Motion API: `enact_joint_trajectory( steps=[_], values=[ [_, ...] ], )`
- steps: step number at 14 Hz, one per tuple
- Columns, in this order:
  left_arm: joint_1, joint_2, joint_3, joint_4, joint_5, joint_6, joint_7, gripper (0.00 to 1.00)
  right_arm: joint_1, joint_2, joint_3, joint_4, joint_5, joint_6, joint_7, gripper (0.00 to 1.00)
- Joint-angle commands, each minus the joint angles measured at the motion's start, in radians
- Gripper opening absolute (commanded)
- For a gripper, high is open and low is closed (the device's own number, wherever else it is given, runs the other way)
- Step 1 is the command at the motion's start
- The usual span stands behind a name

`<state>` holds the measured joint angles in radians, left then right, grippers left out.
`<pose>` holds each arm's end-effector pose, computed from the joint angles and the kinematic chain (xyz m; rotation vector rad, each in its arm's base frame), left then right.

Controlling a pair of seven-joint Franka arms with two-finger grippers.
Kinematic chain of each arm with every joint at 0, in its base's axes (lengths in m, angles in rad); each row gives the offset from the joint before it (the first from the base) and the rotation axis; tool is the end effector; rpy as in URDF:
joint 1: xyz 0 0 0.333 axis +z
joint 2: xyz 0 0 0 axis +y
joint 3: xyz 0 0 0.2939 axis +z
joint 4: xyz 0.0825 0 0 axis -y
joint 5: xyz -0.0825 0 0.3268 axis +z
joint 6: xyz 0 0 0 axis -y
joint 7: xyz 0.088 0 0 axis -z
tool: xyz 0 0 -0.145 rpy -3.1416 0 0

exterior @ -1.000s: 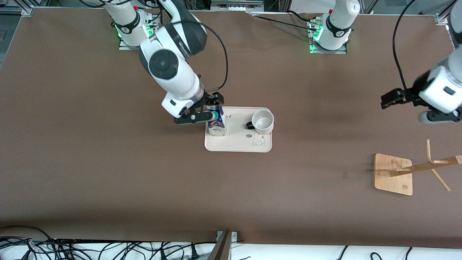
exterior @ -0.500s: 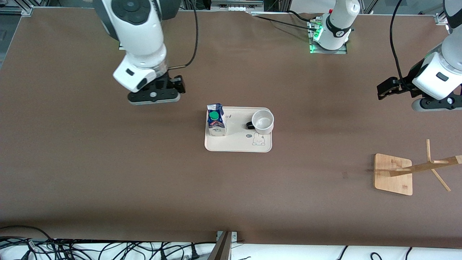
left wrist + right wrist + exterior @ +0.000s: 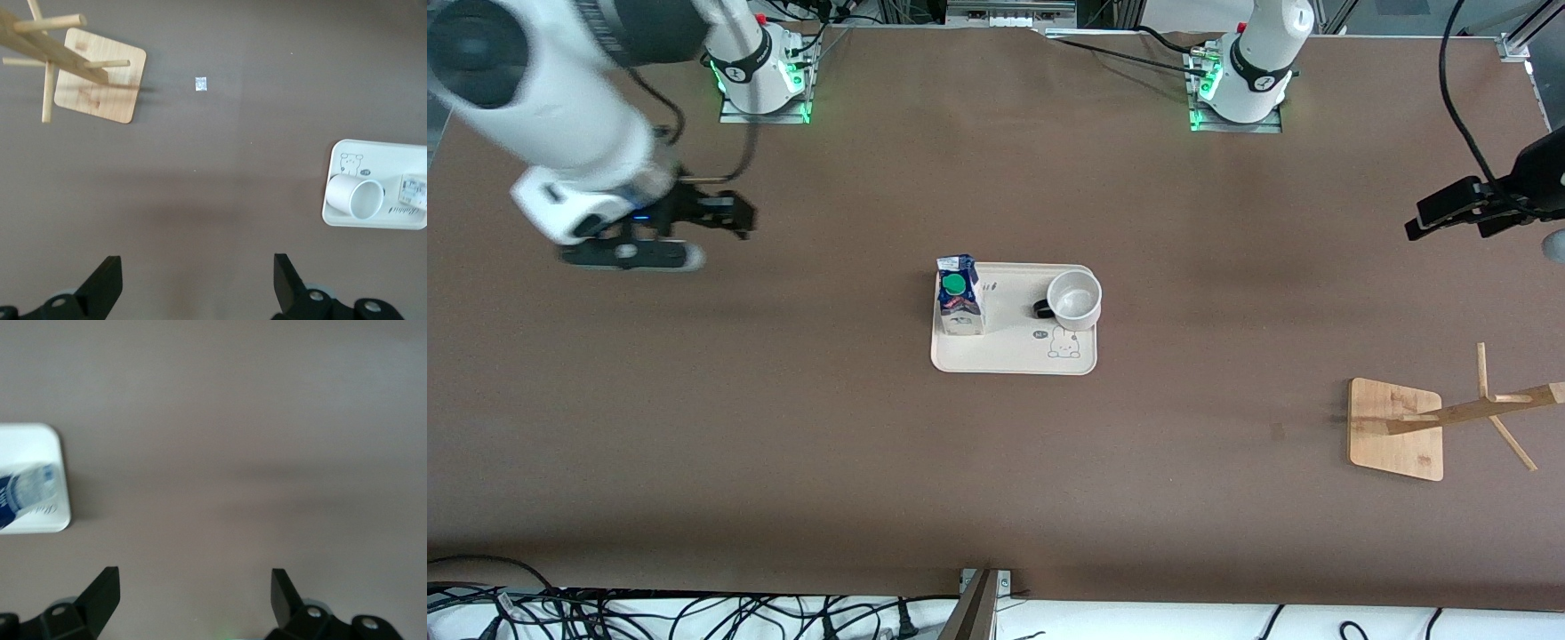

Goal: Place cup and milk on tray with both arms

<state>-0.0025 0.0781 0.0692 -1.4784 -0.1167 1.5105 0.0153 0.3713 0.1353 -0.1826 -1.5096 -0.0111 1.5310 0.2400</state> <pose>0.5121 0.0154 0.5589 3.0271 0.0711 -0.0624 0.5139 0.1020 0.5183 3.0780 -0.0783 -0.1564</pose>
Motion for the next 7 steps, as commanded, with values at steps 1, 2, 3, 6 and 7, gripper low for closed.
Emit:
enact_joint_trajectory(
  steps=[1,2,3,6,7],
  values=[
    [-0.031,-0.026,0.000,-0.028,0.017,0.020,0.060,1.00,-0.167,-0.058,0.087,-0.049,-0.012,0.003,-0.147,1.00],
    [-0.045,-0.029,0.000,-0.030,0.029,0.019,0.058,1.00,-0.254,-0.098,0.113,-0.101,-0.024,0.018,-0.215,1.00],
    [-0.048,-0.032,0.000,-0.033,0.031,0.014,0.058,1.00,-0.296,-0.135,0.130,-0.145,-0.017,0.076,-0.259,1.00],
    [-0.048,-0.032,0.000,-0.037,0.029,0.011,0.057,1.00,-0.348,-0.226,0.147,-0.227,0.000,0.107,-0.271,1.00],
    [-0.048,-0.032,0.000,-0.036,0.031,0.013,0.057,1.00,-0.363,-0.262,0.150,-0.248,0.005,0.098,-0.272,1.00]
  ],
)
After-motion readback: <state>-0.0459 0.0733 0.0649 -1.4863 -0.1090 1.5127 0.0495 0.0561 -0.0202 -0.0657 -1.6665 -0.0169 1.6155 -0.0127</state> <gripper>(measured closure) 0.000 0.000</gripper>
